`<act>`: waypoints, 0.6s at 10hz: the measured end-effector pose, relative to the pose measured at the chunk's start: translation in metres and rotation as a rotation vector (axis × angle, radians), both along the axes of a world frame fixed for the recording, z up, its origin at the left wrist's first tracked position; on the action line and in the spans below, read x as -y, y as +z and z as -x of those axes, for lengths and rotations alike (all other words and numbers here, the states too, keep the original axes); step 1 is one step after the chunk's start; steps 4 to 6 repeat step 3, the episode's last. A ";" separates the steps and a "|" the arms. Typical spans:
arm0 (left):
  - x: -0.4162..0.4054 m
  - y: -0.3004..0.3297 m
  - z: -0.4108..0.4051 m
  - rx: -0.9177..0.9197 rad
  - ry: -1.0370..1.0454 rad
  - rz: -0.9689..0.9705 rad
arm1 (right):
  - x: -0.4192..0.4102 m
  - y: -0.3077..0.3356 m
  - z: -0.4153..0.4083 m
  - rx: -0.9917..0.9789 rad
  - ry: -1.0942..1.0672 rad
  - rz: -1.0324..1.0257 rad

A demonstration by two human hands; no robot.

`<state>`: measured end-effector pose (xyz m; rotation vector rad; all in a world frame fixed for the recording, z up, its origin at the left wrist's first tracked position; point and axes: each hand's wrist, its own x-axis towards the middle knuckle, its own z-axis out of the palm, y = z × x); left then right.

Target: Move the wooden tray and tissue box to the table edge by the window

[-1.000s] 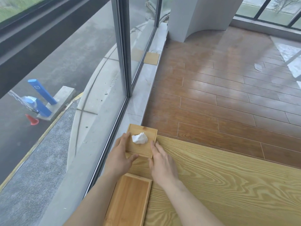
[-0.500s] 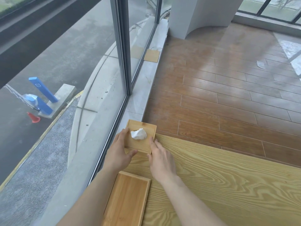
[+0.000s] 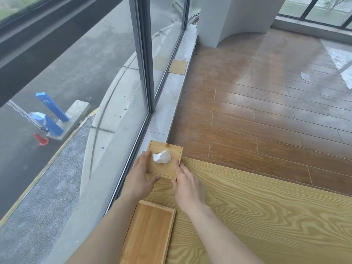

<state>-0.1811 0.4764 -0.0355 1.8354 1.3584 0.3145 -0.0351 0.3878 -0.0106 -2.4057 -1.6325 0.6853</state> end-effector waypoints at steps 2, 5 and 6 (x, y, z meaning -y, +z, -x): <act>0.005 0.008 -0.001 -0.151 0.005 -0.022 | 0.009 0.006 -0.009 0.009 0.020 0.024; 0.011 0.018 0.000 -0.240 0.008 -0.115 | 0.017 0.012 -0.017 0.075 0.029 0.061; 0.011 0.018 0.000 -0.240 0.008 -0.115 | 0.017 0.012 -0.017 0.075 0.029 0.061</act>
